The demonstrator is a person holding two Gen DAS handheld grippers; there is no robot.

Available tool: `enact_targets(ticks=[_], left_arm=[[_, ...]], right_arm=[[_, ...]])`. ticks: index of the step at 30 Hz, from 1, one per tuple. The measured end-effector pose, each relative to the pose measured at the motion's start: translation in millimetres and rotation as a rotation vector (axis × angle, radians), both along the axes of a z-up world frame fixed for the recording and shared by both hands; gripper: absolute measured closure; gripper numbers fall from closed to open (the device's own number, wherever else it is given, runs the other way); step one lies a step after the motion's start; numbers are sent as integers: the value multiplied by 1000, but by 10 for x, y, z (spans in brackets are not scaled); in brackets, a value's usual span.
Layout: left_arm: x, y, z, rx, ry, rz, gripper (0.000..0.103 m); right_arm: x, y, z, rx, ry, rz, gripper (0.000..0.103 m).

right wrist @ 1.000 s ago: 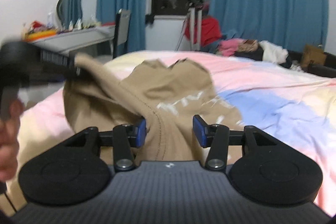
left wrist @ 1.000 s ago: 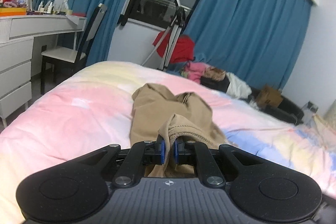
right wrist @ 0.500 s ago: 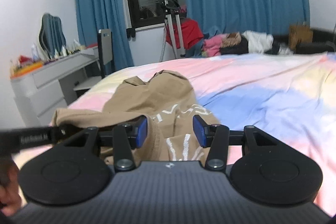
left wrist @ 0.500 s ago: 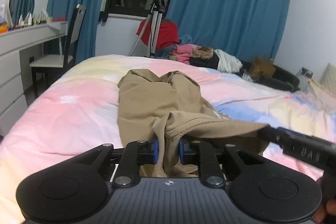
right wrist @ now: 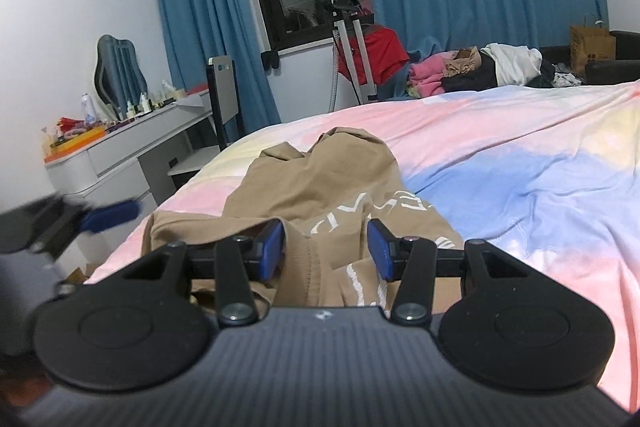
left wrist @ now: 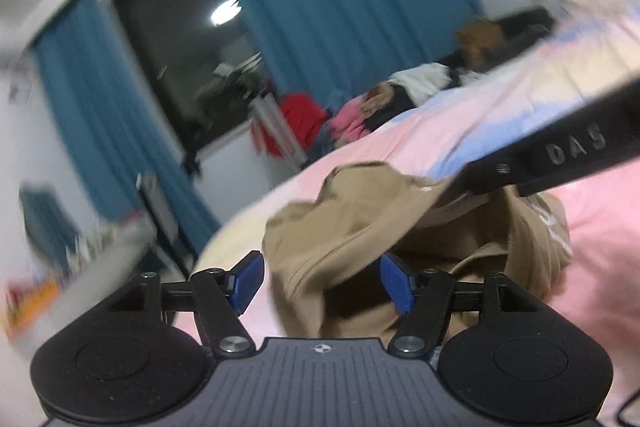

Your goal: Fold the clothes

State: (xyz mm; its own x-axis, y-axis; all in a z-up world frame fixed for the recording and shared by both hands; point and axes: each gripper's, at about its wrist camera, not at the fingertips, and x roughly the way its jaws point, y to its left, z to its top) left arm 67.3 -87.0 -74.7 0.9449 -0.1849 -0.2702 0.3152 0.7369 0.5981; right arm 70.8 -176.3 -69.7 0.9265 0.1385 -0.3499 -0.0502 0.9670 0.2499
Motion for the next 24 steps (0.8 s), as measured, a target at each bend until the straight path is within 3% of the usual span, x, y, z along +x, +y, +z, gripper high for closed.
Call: enact_targets(ticks=[3, 4, 5, 7, 8, 9, 13, 19, 22, 24], left_arm=[[148, -151, -186, 101, -46, 29, 39], [213, -151, -218, 103, -40, 49, 47], [275, -115, -213, 80, -18, 73, 55], [387, -7, -154, -3, 34, 119, 90], [413, 77, -75, -82, 49, 135, 93], [402, 170, 20, -157, 46, 139, 95], [279, 443, 390, -425, 16, 126, 96], [-73, 621, 733, -604, -92, 88, 96], [-254, 698, 932, -710, -117, 53, 96], [-336, 735, 989, -730, -127, 47, 96]], right_arm=[[4, -11, -10, 13, 9, 7, 54], [5, -15, -13, 17, 12, 10, 54], [12, -8, -22, 13, 15, 12, 54], [43, 31, -50, -5, 36, 25, 54], [71, 71, -73, -27, 63, 42, 54], [100, 112, -98, -49, 91, 60, 54], [33, 361, -129, -213, 59, 79, 52], [-245, 640, 22, -497, -149, -85, 51], [-366, 670, 92, -575, -226, -173, 51], [-396, 619, 132, -600, -246, -257, 52]])
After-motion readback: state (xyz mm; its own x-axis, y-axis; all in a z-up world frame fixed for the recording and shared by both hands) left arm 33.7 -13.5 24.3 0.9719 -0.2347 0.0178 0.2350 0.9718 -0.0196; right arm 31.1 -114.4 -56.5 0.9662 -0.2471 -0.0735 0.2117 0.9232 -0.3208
